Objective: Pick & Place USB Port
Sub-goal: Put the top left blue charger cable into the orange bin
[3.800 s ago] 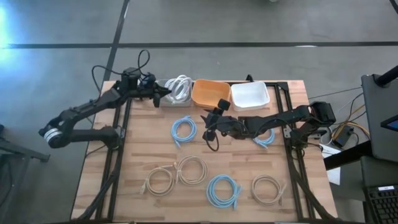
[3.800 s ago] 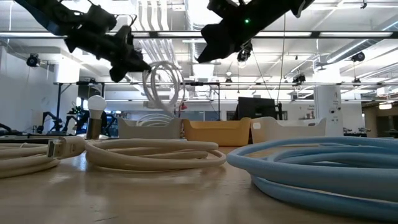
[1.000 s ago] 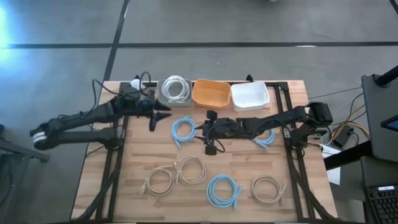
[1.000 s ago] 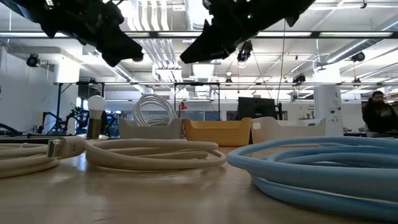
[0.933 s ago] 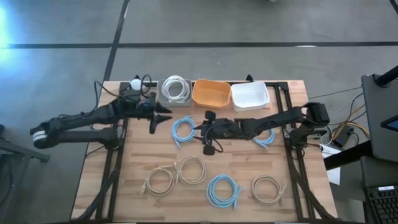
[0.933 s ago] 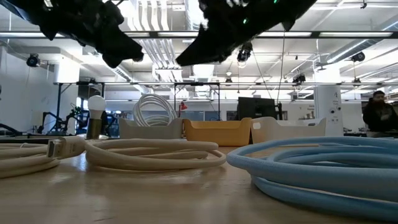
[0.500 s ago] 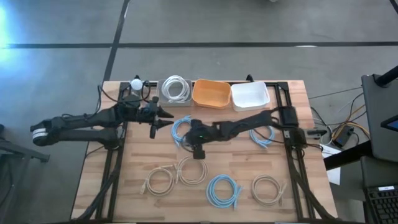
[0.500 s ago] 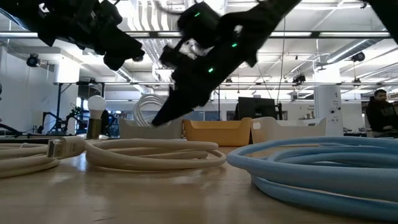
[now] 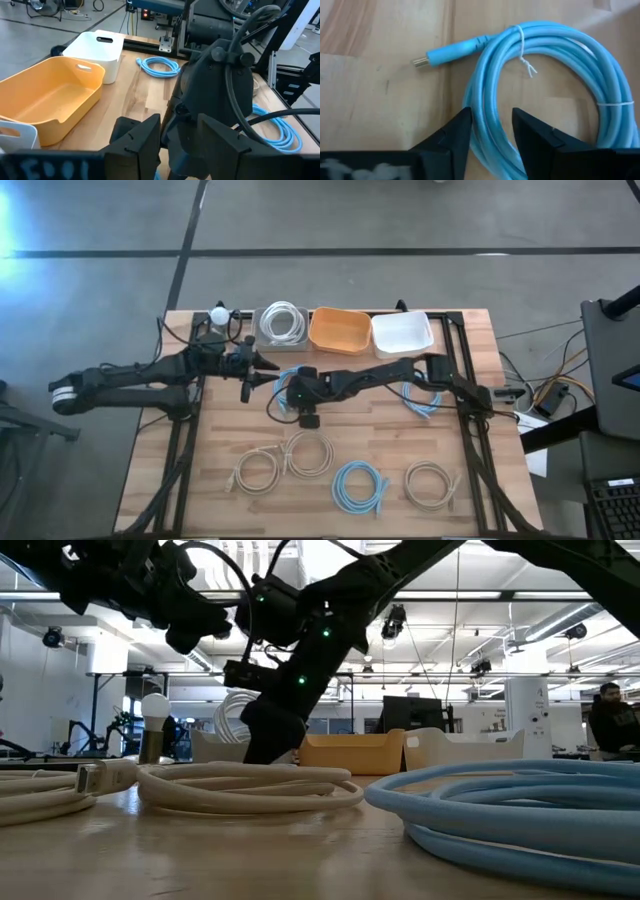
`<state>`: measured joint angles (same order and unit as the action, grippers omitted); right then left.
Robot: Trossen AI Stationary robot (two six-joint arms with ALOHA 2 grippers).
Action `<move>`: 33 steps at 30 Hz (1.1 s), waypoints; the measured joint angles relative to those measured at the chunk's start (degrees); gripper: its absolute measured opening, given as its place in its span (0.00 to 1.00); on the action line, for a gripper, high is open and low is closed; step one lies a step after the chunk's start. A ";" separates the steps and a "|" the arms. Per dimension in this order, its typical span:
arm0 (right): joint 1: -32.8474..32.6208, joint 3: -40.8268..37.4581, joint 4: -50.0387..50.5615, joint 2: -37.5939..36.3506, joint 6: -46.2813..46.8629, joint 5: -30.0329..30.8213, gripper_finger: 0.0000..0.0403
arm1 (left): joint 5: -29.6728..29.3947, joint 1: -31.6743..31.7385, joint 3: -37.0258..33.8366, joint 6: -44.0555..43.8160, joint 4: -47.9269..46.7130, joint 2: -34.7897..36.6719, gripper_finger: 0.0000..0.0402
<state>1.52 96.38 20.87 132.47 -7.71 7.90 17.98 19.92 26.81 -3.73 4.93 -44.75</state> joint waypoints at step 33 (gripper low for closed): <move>10.24 -19.95 -4.42 -27.57 9.09 31.74 0.07 | -0.02 -0.59 -3.74 -2.95 3.15 0.00 0.39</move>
<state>11.76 76.43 16.46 104.89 1.38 39.64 17.96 19.33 23.07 -6.68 8.08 -44.75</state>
